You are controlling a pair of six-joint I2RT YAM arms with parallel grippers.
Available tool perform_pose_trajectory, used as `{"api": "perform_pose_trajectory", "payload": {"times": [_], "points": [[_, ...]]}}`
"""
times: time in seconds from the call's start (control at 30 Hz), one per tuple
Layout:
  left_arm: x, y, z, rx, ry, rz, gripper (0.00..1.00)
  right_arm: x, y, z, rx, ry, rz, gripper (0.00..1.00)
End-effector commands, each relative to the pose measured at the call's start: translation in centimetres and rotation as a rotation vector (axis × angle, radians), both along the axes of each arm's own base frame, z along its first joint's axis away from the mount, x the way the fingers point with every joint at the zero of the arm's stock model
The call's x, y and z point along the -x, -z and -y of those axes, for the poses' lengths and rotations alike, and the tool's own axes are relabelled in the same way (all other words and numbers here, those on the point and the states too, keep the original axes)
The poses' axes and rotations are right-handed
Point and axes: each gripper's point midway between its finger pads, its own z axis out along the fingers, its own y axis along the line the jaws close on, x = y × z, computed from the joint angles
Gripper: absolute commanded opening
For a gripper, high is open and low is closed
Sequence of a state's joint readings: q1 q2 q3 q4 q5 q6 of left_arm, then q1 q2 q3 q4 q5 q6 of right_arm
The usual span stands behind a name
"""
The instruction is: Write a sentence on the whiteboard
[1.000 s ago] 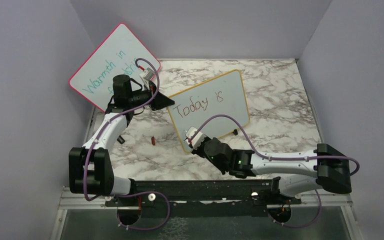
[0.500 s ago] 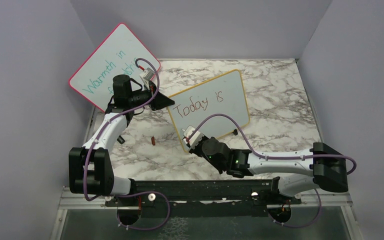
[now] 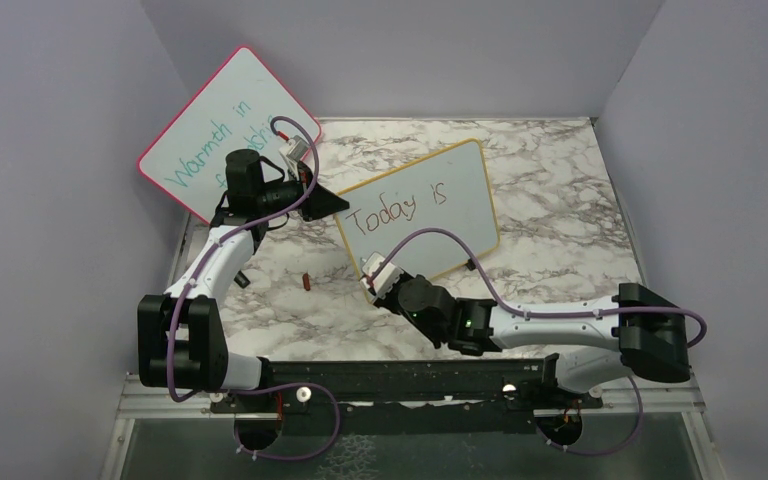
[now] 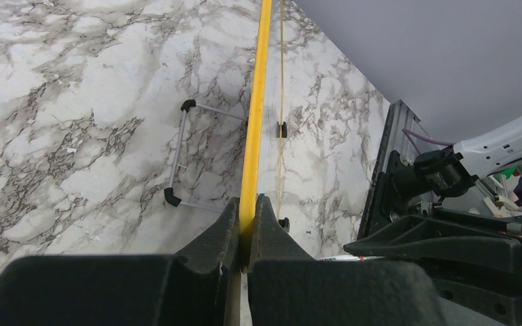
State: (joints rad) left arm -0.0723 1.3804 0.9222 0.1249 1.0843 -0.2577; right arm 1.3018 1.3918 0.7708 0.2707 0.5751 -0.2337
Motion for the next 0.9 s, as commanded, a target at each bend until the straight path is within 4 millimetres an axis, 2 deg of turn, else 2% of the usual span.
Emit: {"api": "perform_pose_trajectory", "payload": {"times": [0.0, 0.43, 0.87], "points": [[-0.7, 2.3, -0.5, -0.057, -0.046, -0.033, 0.0, -0.7, -1.4, -0.5, -0.045, 0.05, 0.024, 0.01], [-0.6, 2.2, -0.5, -0.057, -0.048, -0.029, 0.0, -1.3, -1.2, 0.9, -0.033, 0.125, 0.028, 0.01], [-0.6, 2.2, -0.5, -0.058, -0.05, -0.027, 0.0, 0.3, 0.3, 0.9, 0.008, 0.038, -0.042, 0.0]]}}
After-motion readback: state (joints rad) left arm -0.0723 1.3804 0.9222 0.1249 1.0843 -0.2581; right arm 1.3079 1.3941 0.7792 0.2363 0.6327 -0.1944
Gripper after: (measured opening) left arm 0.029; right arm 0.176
